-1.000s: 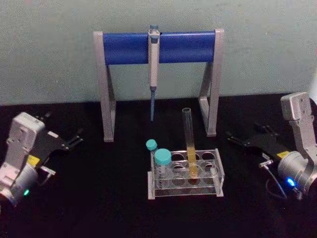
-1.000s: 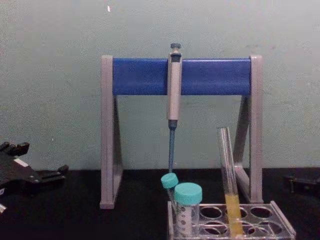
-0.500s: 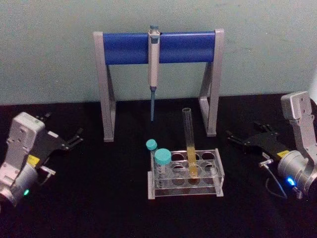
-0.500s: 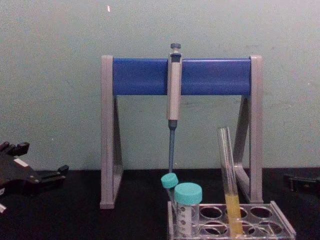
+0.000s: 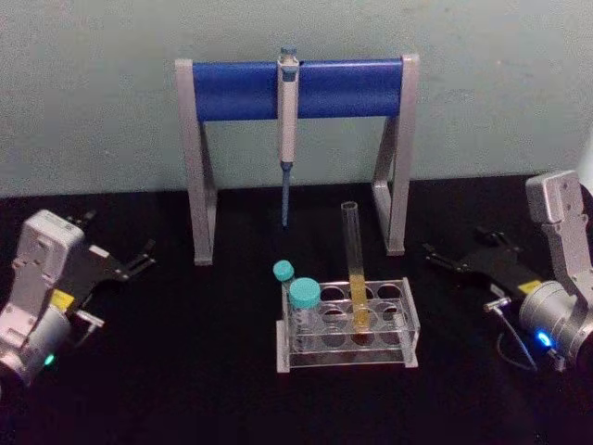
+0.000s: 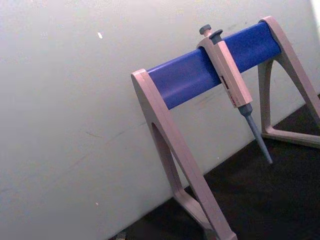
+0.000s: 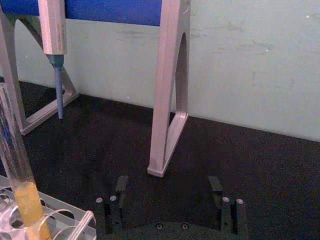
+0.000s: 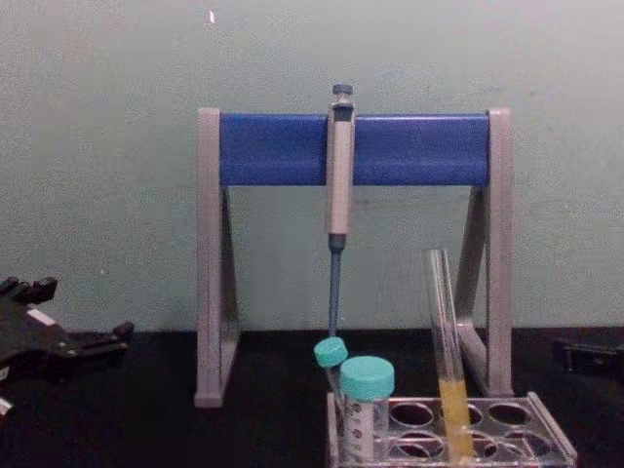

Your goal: Pick up the test tube from the test tube rack, shake it, then place it back into the test tube rack.

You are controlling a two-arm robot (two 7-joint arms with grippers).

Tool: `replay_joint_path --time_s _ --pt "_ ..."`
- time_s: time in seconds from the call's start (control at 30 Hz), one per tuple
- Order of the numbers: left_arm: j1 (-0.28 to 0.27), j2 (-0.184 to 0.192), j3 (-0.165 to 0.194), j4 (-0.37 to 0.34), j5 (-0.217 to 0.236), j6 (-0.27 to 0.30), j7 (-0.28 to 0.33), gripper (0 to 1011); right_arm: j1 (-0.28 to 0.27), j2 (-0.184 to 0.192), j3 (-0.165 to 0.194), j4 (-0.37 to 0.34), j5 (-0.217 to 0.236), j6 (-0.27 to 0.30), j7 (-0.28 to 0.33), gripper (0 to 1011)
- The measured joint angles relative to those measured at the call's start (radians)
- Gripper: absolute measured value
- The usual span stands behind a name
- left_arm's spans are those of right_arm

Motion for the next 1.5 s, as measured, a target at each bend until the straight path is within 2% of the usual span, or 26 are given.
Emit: replay_joint_path --time_s 1.5 --pt "0.000 0.000 0.000 0.000 0.000 0.000 0.000 1001 0.000 0.000 0.000 0.000 0.000 0.000 0.000 1000"
